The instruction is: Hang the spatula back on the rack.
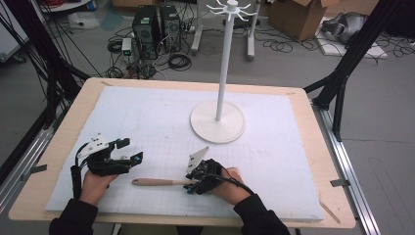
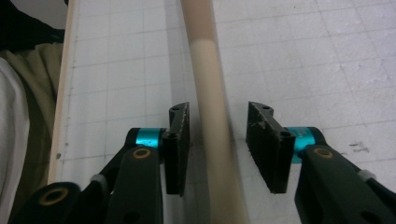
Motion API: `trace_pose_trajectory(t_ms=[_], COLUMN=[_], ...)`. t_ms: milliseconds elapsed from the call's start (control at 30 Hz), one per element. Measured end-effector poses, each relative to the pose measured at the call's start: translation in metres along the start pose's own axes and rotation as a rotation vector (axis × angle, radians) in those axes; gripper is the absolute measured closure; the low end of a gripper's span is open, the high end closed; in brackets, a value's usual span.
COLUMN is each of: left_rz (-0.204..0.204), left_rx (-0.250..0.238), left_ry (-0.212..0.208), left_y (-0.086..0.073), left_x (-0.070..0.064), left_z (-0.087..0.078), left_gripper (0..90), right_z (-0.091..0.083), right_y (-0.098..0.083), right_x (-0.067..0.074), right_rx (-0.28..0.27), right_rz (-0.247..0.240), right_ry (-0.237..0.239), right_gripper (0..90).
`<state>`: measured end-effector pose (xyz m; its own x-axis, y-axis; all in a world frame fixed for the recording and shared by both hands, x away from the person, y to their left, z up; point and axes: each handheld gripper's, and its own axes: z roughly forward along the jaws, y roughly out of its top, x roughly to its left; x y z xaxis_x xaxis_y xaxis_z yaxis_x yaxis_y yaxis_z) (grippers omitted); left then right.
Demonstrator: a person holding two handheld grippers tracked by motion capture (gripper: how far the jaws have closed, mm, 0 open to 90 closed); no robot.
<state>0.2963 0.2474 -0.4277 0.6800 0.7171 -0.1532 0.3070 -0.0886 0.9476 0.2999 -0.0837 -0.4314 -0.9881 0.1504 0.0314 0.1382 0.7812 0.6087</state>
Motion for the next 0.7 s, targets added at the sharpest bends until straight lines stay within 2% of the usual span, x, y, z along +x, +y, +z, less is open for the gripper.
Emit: trace_pose_trajectory(t_ms=[200, 233, 300, 467, 600, 633, 700], left_rz=[-0.001, -0.002, 0.002, -0.002, -0.003, -0.003, -0.002], left_rx=[0.006, 0.005, 0.011, 0.013, 0.004, -0.005, -0.013], left_ry=[-0.005, -0.003, -0.008, -0.010, -0.013, -0.012, -0.013], left_y=[-0.0004, -0.0004, -0.0005, -0.0009, 0.0001, 0.0006, 0.0017], left_x=[-0.0008, -0.0011, -0.0013, -0.0017, -0.0029, -0.0037, -0.0051], left_z=[0.0017, 0.0023, 0.0030, 0.0040, 0.0026, 0.0019, 0.0000], left_gripper=[18.7, 18.8, 18.9, 19.3, 20.1, 20.8, 21.4], right_z=[0.0002, 0.0000, 0.0000, -0.0002, -0.0020, -0.0046, -0.0061], right_y=[0.0003, 0.0005, 0.0008, 0.0015, 0.0014, -0.0005, -0.0011], right_x=[-0.0015, -0.0015, -0.0017, 0.0001, 0.0004, -0.0014, -0.0020], right_rx=[0.002, 0.006, 0.004, 0.011, 0.010, 0.009, 0.009], right_rz=[0.003, -0.003, -0.023, -0.041, -0.030, -0.008, 0.002], right_ry=[0.003, 0.001, 0.008, 0.004, -0.018, -0.032, -0.035], right_gripper=[63.9, 66.0, 75.9, 78.3, 78.8, 78.9, 78.9])
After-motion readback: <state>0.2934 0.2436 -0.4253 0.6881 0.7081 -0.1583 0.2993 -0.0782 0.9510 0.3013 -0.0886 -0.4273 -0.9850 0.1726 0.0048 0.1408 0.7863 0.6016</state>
